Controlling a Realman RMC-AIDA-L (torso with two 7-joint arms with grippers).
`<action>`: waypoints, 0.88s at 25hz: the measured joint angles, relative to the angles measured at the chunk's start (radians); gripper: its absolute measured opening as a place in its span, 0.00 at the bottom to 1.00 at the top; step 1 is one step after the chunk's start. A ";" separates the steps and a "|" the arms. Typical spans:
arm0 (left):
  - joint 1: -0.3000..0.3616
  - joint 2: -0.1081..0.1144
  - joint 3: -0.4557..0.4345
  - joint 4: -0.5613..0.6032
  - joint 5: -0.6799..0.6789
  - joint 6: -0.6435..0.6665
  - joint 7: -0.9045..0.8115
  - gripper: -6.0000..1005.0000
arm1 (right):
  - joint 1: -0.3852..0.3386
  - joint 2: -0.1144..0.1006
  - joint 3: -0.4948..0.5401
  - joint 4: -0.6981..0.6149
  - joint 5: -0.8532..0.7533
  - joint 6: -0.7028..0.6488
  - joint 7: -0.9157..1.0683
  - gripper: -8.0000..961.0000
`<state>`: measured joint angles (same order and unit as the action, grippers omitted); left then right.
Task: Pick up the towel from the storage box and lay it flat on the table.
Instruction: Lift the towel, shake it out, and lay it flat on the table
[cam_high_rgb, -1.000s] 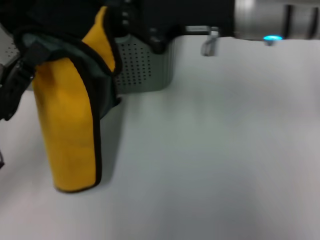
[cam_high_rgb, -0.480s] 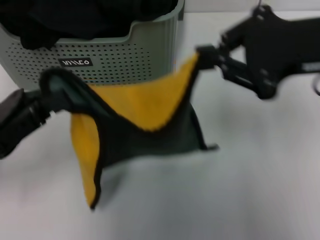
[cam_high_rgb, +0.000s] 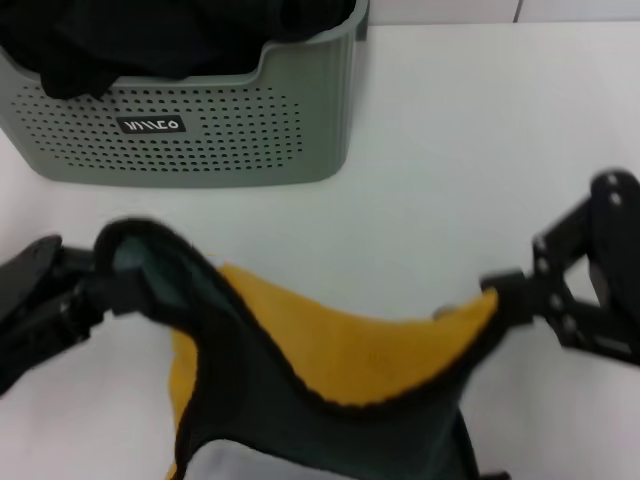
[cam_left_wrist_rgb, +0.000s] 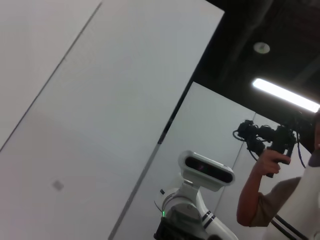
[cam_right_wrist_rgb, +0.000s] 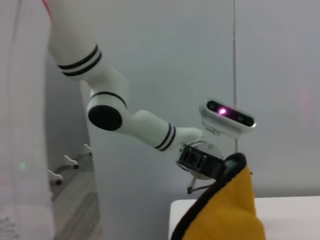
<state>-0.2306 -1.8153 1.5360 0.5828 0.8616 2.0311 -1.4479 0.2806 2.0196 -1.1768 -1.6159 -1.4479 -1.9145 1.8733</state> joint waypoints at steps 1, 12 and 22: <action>0.015 -0.003 -0.002 0.017 0.008 0.000 -0.002 0.02 | -0.008 0.000 -0.001 0.016 0.006 -0.014 -0.002 0.05; -0.055 -0.091 -0.272 -0.151 0.405 -0.120 0.055 0.02 | 0.053 -0.005 0.046 0.504 -0.104 0.112 -0.149 0.05; -0.237 -0.125 -0.290 -0.212 0.510 -0.483 0.019 0.02 | 0.138 0.000 0.049 0.701 -0.247 0.406 -0.208 0.05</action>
<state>-0.4673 -1.9406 1.2462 0.3705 1.3719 1.5480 -1.4287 0.4190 2.0193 -1.1276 -0.9153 -1.6947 -1.5086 1.6650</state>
